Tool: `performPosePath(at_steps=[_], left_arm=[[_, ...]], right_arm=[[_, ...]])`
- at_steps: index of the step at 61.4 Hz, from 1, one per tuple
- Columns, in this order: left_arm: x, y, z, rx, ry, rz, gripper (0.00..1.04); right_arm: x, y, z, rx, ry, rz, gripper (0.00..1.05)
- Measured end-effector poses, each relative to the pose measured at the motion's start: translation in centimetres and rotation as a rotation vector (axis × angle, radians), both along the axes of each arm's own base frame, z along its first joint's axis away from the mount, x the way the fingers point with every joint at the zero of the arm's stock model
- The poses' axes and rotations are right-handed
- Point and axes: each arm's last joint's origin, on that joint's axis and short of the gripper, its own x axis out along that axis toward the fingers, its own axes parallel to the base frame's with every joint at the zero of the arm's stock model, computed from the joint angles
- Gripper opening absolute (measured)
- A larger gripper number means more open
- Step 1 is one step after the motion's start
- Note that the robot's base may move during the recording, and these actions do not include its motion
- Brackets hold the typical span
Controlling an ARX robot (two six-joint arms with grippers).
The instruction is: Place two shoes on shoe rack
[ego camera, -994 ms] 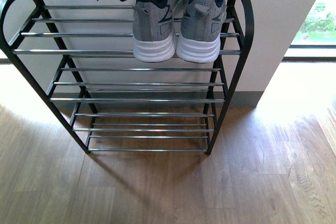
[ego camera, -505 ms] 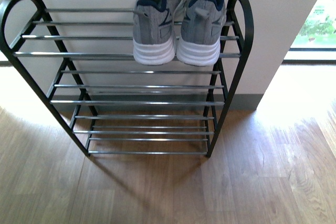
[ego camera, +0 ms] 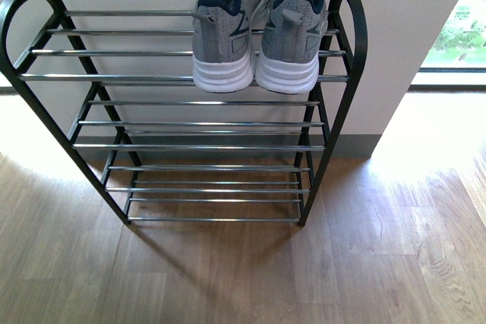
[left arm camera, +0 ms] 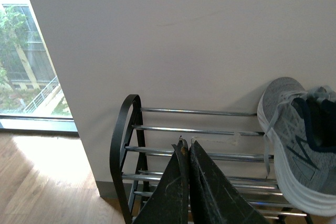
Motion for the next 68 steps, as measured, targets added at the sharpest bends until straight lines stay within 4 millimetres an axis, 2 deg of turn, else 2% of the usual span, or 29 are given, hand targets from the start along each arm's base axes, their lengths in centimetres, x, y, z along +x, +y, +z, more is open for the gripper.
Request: performPosePath(at_steps=[7, 26, 32, 39, 68], left_arm=[[-1.6, 0.8, -0.5, 0.001, -0.005, -0.002, 0.01], [-4.6, 2.0, -1.5, 0.002, 0.0, -0.001, 0.01], [-5.6, 3.1, -1.8, 0.002, 0.002, 0.008, 0.01], [-6.8, 3.2, -3.0, 0.002, 0.01, 0.004, 0.01], [-9.0, 3.2, -2.2, 0.002, -0.02, 0.003, 0.01]], right_arm=[[0.0, 0.0, 0.0, 0.0, 0.0, 0.0, 0.96], [0.0, 0.0, 0.0, 0.0, 0.0, 0.0, 0.96], [0.0, 0.0, 0.0, 0.0, 0.0, 0.0, 0.96], [0.0, 0.0, 0.0, 0.0, 0.0, 0.0, 0.96], [0.0, 0.0, 0.0, 0.0, 0.0, 0.0, 0.96]])
